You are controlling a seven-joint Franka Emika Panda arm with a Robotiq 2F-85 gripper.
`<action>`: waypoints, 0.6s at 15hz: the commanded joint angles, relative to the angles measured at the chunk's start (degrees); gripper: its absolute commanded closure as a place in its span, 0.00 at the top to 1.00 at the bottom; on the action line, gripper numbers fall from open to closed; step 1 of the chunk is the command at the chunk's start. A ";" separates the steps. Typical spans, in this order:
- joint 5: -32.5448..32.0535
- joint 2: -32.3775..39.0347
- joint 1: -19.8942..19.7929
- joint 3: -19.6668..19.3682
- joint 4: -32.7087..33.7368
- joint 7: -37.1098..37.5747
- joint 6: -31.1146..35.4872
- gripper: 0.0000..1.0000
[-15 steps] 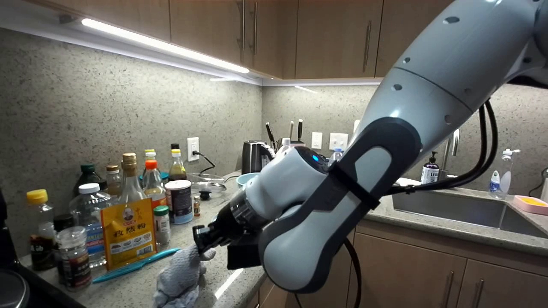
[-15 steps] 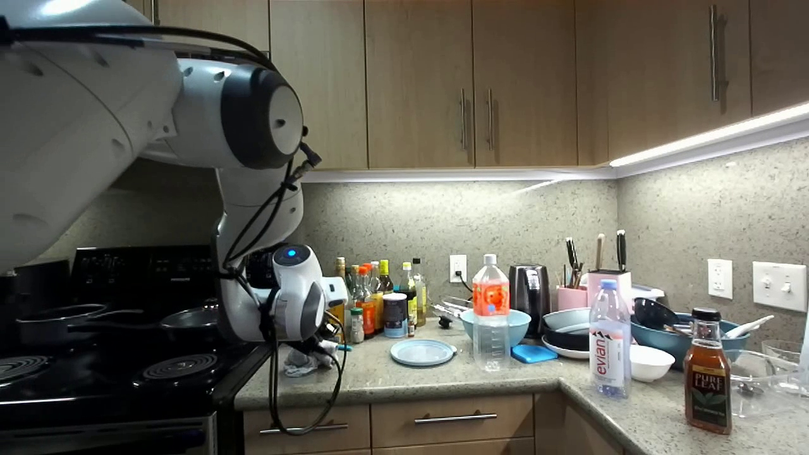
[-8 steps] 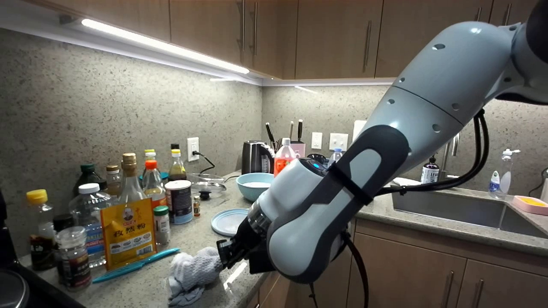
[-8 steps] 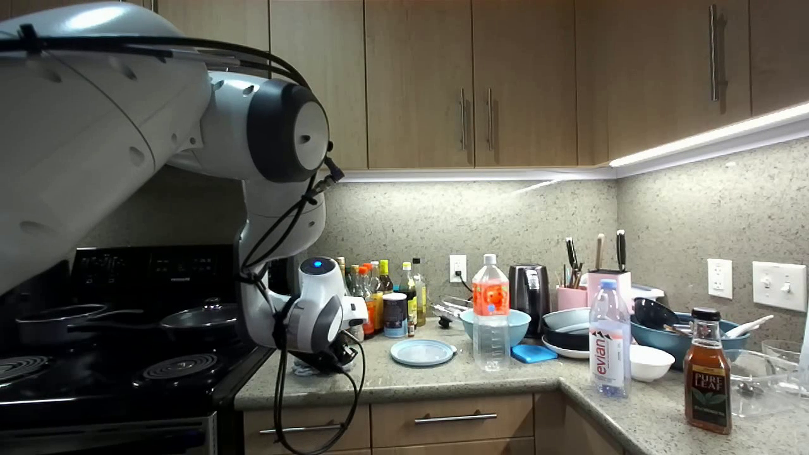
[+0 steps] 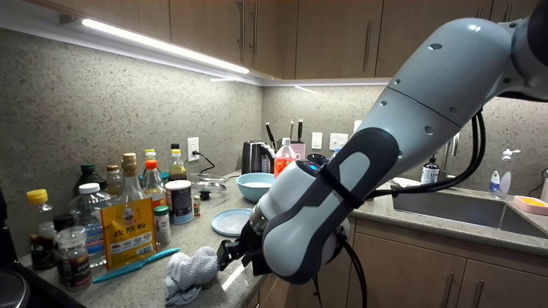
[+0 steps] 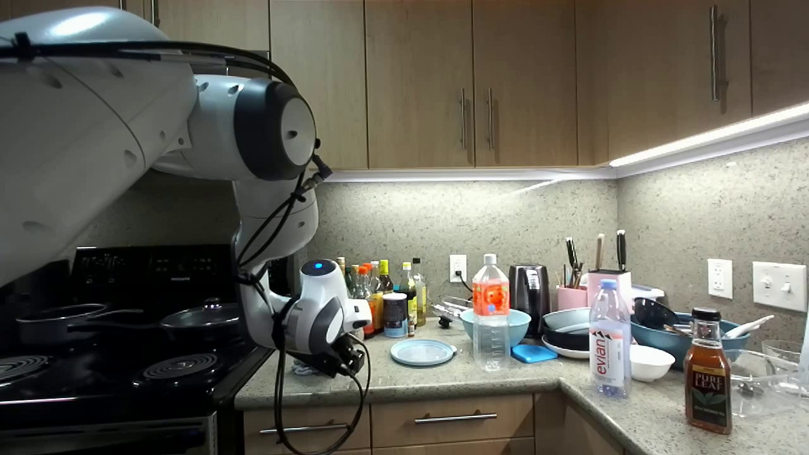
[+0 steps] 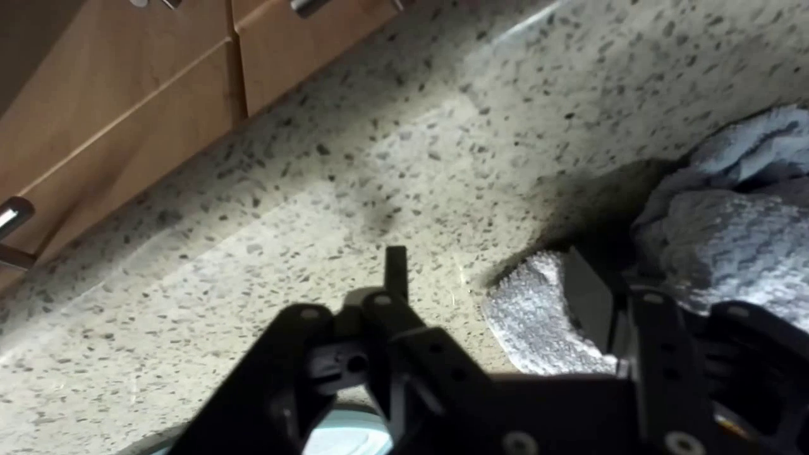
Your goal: Pick the rag on the handle of the cabinet door and put it on the counter
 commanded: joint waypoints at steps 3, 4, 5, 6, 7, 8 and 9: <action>3.05 -0.12 0.30 0.14 0.00 -2.67 -0.11 0.78; 3.06 -0.12 0.30 0.13 0.01 -2.67 -0.11 0.78; 3.06 -0.12 0.29 0.13 0.01 -2.67 -0.11 0.78; 3.06 -0.12 0.29 0.14 0.01 -2.67 -0.11 0.78; 3.06 -0.12 0.29 0.14 0.01 -2.67 -0.11 0.78; 3.06 -0.12 0.29 0.14 0.01 -2.67 -0.11 0.78; 3.06 -0.12 0.29 0.14 0.01 -2.67 -0.11 0.78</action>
